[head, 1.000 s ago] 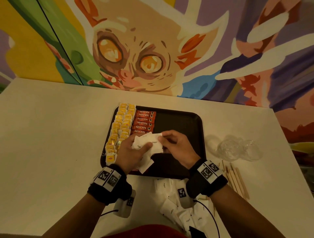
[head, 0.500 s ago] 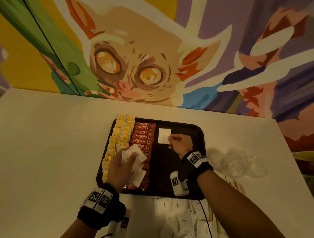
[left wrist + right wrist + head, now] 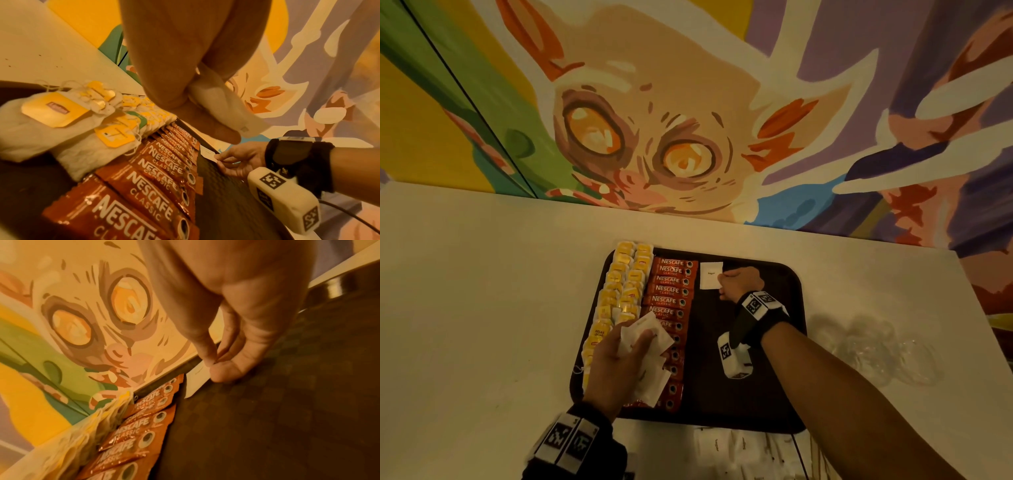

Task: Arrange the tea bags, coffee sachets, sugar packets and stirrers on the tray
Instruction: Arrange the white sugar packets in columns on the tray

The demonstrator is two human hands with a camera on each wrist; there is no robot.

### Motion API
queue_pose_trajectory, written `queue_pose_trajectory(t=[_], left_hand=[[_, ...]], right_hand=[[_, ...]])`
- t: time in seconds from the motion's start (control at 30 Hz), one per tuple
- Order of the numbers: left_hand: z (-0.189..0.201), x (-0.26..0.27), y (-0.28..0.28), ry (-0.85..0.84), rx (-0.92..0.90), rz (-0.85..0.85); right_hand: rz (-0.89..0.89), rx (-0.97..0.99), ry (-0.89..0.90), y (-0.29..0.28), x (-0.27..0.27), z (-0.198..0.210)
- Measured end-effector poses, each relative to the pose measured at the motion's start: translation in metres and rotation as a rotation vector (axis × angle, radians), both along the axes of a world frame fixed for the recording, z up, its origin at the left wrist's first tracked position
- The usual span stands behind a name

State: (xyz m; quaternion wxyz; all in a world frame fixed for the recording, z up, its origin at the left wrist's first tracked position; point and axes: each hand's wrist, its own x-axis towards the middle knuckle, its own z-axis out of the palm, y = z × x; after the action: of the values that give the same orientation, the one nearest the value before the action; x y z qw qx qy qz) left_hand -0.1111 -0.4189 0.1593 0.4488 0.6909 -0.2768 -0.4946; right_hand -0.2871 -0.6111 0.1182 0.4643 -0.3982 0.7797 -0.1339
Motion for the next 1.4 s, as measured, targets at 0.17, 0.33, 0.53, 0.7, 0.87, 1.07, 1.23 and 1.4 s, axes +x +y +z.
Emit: queue_pose_trajectory(t=[0.17,0.33,0.53,0.7,0.87,1.07,1.23,1.4], left_hand=[[-0.001,-0.002,-0.002,-0.013,-0.006,-0.011],[0.0,-0.002,-0.001,-0.005,0.004,-0.013],[0.003,-0.001,-0.002,-0.013,-0.011,-0.023],[0.007,-0.001,-0.004,-0.009,-0.033,-0.042],[0.015,-0.004,-0.004,-0.007,-0.05,-0.11],[0.022,-0.006,0.001,-0.041,-0.071,-0.237],[0.029,-0.007,0.011,-0.093,-0.173,-0.316],[0.032,-0.009,0.02,-0.068,-0.175,-0.278]], right_hand=[[0.048,-0.001,0.025,-0.001,0.004,-0.004],[0.058,0.01,0.049,-0.002,0.006,-0.005],[0.086,0.009,0.076,-0.001,0.01,-0.004],[0.087,-0.08,0.042,0.009,0.006,0.005],[0.218,-0.218,-0.085,0.036,0.01,0.028],[0.524,-0.18,-0.434,0.091,0.017,0.08],[0.553,-0.185,-0.447,0.126,0.008,0.086],[0.419,-0.157,-0.548,0.153,-0.002,0.087]])
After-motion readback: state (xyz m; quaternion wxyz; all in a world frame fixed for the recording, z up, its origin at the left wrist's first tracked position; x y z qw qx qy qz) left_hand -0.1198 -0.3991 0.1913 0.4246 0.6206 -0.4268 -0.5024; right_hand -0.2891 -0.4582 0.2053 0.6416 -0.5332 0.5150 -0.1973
